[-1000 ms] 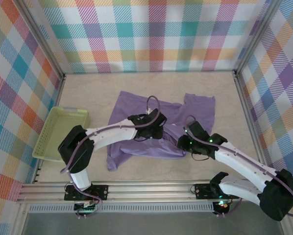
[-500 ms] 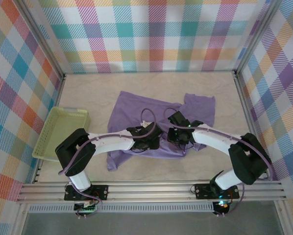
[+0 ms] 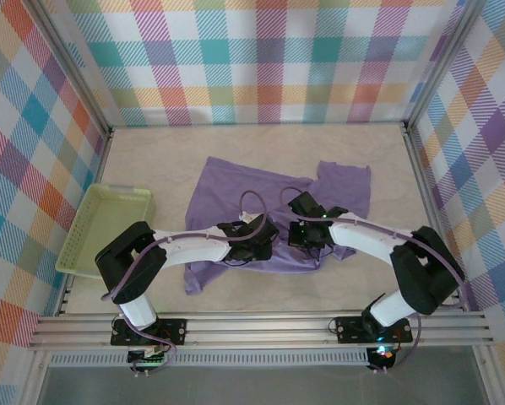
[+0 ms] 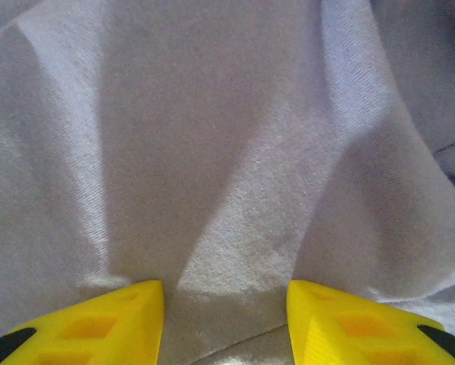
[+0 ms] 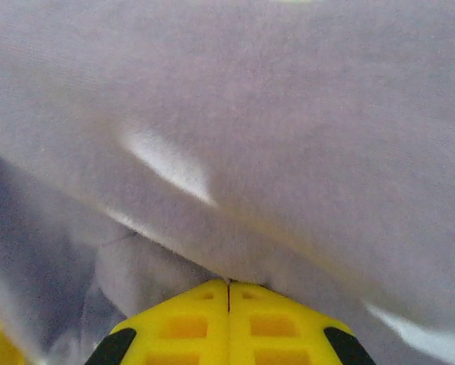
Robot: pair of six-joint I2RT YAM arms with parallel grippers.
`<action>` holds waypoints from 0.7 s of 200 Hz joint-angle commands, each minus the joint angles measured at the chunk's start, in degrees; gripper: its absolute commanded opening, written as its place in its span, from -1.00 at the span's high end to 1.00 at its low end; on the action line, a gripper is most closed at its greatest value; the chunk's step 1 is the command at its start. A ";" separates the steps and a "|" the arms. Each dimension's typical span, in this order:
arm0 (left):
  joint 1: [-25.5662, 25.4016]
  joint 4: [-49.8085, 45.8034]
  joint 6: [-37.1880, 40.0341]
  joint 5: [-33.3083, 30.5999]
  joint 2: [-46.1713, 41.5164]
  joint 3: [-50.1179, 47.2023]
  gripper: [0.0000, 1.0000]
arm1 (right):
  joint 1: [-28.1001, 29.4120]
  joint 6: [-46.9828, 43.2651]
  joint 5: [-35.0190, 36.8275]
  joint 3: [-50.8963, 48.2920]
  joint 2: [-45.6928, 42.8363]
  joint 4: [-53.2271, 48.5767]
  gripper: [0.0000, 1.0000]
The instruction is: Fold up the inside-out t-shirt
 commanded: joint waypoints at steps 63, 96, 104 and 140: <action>-5.47 0.65 5.82 -3.63 -8.46 4.17 -0.13 | 0.02 -3.06 -0.33 4.14 -17.49 -9.55 1.00; -5.69 10.25 4.17 2.45 -10.59 1.81 -0.33 | 0.08 -1.89 -2.18 3.64 -19.06 -8.06 1.00; -5.69 11.00 4.08 3.23 -10.02 2.12 -0.35 | 0.15 -1.46 -2.86 3.31 -19.19 -7.43 1.00; -5.20 11.10 2.35 1.24 -7.02 3.89 -0.35 | 0.17 -0.22 -5.63 1.64 -20.14 -5.30 1.00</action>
